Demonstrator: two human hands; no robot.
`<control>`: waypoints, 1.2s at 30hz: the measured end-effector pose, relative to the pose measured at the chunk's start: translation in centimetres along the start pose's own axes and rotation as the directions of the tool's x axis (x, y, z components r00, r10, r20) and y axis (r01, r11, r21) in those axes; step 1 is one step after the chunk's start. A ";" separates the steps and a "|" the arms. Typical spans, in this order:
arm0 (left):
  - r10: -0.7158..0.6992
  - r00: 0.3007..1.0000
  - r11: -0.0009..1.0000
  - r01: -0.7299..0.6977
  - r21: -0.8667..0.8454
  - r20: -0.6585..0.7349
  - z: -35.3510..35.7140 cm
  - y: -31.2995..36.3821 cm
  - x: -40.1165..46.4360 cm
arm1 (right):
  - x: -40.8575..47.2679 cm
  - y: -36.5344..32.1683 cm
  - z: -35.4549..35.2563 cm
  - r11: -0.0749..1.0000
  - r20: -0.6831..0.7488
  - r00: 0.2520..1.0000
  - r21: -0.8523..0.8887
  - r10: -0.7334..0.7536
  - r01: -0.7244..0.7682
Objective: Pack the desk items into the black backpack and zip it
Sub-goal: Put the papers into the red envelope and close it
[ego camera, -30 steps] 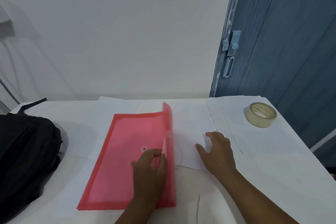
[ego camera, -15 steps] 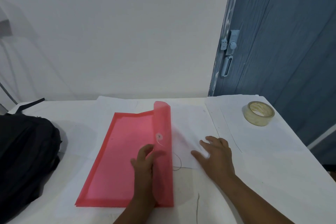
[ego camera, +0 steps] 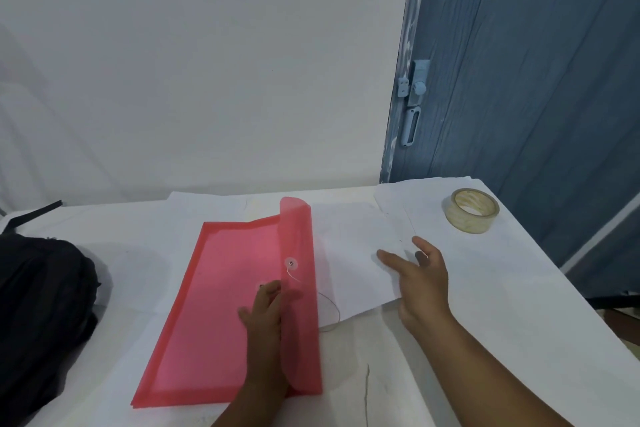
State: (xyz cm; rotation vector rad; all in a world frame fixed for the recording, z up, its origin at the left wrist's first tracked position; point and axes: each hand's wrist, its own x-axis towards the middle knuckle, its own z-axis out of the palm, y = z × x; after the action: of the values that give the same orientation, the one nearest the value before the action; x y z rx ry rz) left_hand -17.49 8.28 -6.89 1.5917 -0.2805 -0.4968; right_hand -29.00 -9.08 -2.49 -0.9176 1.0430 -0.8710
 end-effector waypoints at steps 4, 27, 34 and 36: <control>0.007 1.000 1.000 -0.007 -0.006 0.012 0.1 0.1 -0.2 | 1.2 -1.2 -0.6 0.945 0.147 0.941 0.071 0.305 -0.318; 0.057 0.932 0.301 -0.357 0.884 0.357 1.6 -0.9 -0.3 | -1.9 -6.3 -1.0 0.959 0.064 0.962 -0.085 -0.266 0.270; 0.303 0.907 0.620 -0.420 0.663 0.292 0.3 -1.8 -0.2 | -2.3 2.8 -0.4 0.952 0.210 0.978 -0.299 -0.002 0.067; 0.383 0.903 0.702 -0.421 0.574 0.194 0.0 -2.1 -0.3 | -2.3 3.5 -0.9 0.866 0.200 0.977 -0.473 -0.072 0.160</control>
State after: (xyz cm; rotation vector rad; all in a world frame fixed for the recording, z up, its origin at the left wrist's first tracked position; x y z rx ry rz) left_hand -18.02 8.64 -8.95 2.0624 -0.8916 -0.0992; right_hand -29.95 -5.90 -5.24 -1.4720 1.0797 -0.6140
